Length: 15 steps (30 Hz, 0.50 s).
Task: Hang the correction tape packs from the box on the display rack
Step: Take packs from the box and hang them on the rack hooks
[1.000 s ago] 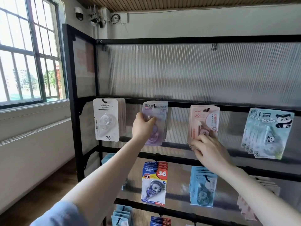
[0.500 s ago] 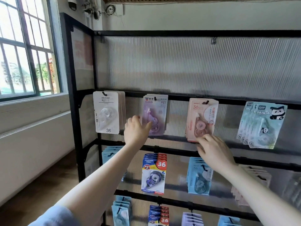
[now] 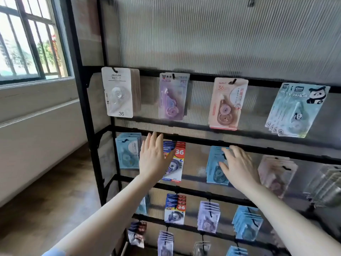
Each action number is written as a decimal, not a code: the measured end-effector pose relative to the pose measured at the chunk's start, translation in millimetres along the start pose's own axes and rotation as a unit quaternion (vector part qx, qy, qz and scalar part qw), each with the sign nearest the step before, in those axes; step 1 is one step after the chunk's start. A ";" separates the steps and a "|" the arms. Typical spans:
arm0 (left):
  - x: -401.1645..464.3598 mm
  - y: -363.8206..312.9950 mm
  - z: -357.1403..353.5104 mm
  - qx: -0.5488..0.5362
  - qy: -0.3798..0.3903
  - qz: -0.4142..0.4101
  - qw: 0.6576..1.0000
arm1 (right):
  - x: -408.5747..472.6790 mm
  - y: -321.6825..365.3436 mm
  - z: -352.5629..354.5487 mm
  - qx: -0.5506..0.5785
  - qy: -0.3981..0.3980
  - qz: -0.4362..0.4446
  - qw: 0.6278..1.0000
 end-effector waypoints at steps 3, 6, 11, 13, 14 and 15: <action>-25.4 -9.9 -21.1 0.017 0.035 0.022 0.999 | -19.1 -16.4 -15.7 -0.002 0.012 0.017 1.000; -57.3 -28.0 -43.5 0.008 0.043 0.045 0.998 | -42.8 -36.7 -31.5 0.013 0.037 0.034 0.999; -117.2 -55.1 -85.4 0.023 0.086 0.091 0.992 | -86.7 -66.9 -64.2 0.030 0.041 0.080 0.996; -141.8 -61.5 -100.8 0.033 0.104 0.107 0.988 | -103.0 -78.7 -79.9 0.039 0.052 0.092 0.994; -153.7 -63.5 -108.0 0.037 0.110 0.111 0.987 | -111.0 -83.8 -87.8 0.043 0.062 0.094 0.993; -164.6 -65.1 -114.1 0.039 0.114 0.113 0.986 | -119.2 -88.3 -95.3 0.049 0.075 0.094 0.992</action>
Point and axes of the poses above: each hand's wrist, its own x-axis towards the middle knuckle, its own z-axis out of the back of the hand, y = z × x, the point moved 1 cm from there along x, towards the middle knuckle, and after that the axes turned 4 degrees about y, right-handed, at the moved point
